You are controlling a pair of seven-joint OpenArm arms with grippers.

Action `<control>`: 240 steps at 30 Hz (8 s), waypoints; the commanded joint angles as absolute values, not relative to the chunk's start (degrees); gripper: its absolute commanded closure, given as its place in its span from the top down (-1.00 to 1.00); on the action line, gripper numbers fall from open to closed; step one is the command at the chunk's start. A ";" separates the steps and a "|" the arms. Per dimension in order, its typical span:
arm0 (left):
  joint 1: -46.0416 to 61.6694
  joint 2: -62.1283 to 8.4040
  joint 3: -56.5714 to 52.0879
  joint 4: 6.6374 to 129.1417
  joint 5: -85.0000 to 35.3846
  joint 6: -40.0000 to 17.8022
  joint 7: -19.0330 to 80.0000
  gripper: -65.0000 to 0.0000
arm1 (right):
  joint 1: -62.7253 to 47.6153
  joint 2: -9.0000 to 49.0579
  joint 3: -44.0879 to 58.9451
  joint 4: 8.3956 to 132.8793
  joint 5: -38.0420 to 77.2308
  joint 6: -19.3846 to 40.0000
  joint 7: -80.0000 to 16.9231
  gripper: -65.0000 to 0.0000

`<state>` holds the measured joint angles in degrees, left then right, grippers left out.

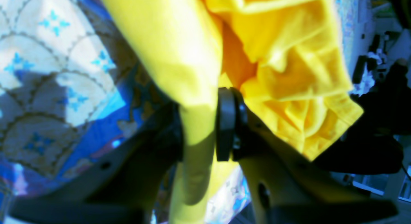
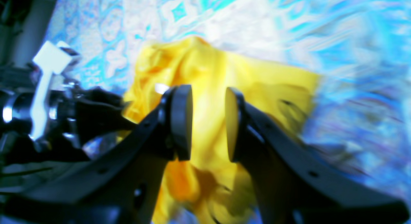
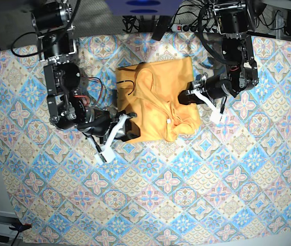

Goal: Fold the T-shirt properly
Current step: 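Release the folded end and raise the right gripper away, then grasp the bundled shirt's edge with the left gripper, then pull the grasped edge with the left gripper toward the right gripper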

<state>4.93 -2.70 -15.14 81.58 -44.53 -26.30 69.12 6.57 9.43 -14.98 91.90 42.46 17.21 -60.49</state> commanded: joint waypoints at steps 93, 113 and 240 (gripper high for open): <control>4.97 -2.59 -14.81 79.08 -46.02 -26.95 66.68 -0.11 | -6.29 21.32 -30.64 106.86 43.56 25.36 -66.51 -0.86; 8.31 -11.03 -8.66 83.47 -46.46 -27.03 67.30 0.67 | -7.69 21.23 -24.75 105.36 32.48 17.27 -63.52 -0.44; 9.19 -8.13 4.35 86.99 -57.71 -26.68 73.71 -0.83 | -7.87 20.97 -20.00 101.49 31.96 17.27 -60.09 -0.44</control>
